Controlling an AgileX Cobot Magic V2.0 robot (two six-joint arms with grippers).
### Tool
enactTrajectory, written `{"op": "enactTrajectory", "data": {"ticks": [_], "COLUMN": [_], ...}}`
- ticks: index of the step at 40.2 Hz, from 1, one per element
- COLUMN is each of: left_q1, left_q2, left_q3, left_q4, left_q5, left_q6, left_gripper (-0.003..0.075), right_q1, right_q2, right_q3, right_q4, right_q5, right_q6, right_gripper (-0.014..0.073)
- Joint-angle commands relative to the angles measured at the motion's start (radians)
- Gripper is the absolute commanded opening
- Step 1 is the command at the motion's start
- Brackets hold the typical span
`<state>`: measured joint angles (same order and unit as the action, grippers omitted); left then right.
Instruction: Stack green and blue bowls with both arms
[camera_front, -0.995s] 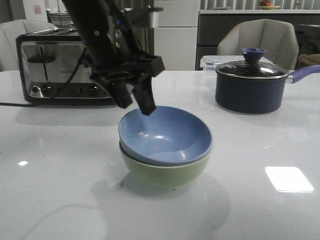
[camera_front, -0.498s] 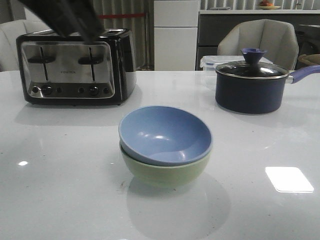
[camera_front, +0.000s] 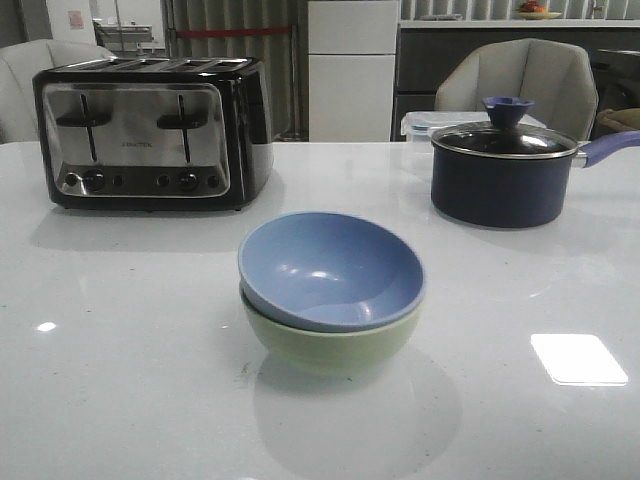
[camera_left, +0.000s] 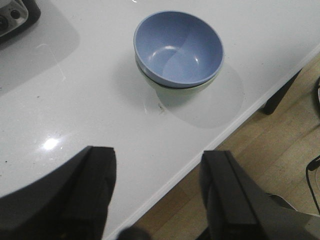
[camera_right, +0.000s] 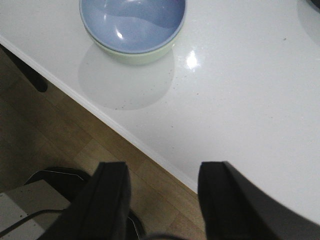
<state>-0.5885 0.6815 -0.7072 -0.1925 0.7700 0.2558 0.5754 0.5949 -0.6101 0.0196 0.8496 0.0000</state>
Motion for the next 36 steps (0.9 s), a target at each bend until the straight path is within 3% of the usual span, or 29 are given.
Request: {"op": "enactTrajectory", "data": {"ticks": [1, 7, 14, 17, 27, 30, 36], "left_q1": [-0.002, 0.001, 0.001, 0.001, 0.001, 0.001, 0.001], "left_q2": [-0.051, -0.058, -0.058, -0.058, -0.058, -0.058, -0.058], "left_q3": [0.005, 0.013, 0.013, 0.013, 0.013, 0.013, 0.013], "left_q4": [-0.003, 0.117, 0.136, 0.136, 0.136, 0.136, 0.134], "left_q5": [-0.076, -0.072, -0.069, -0.068, -0.070, -0.070, -0.075], "left_q6": [-0.035, -0.206, -0.217, -0.217, -0.217, -0.217, -0.217], "left_gripper": [0.0438, 0.0426, 0.0365, 0.0323, 0.0144, 0.0098, 0.0095], "right_q1": [-0.004, -0.004, -0.004, -0.004, -0.004, -0.004, -0.004], "right_q2": [-0.007, -0.007, -0.007, -0.007, -0.007, -0.007, -0.007], "right_q3": [-0.016, -0.014, -0.014, -0.014, -0.014, -0.014, -0.014], "right_q4": [-0.010, -0.010, -0.010, -0.010, -0.010, -0.010, -0.011], "right_q5": [-0.088, -0.098, -0.099, -0.099, -0.098, -0.098, -0.084], "right_q6": [-0.005, -0.005, -0.005, -0.005, -0.005, -0.005, 0.000], "right_gripper": [0.0431, 0.0431, 0.0423, 0.0358, 0.0018, 0.0024, 0.0023]}}
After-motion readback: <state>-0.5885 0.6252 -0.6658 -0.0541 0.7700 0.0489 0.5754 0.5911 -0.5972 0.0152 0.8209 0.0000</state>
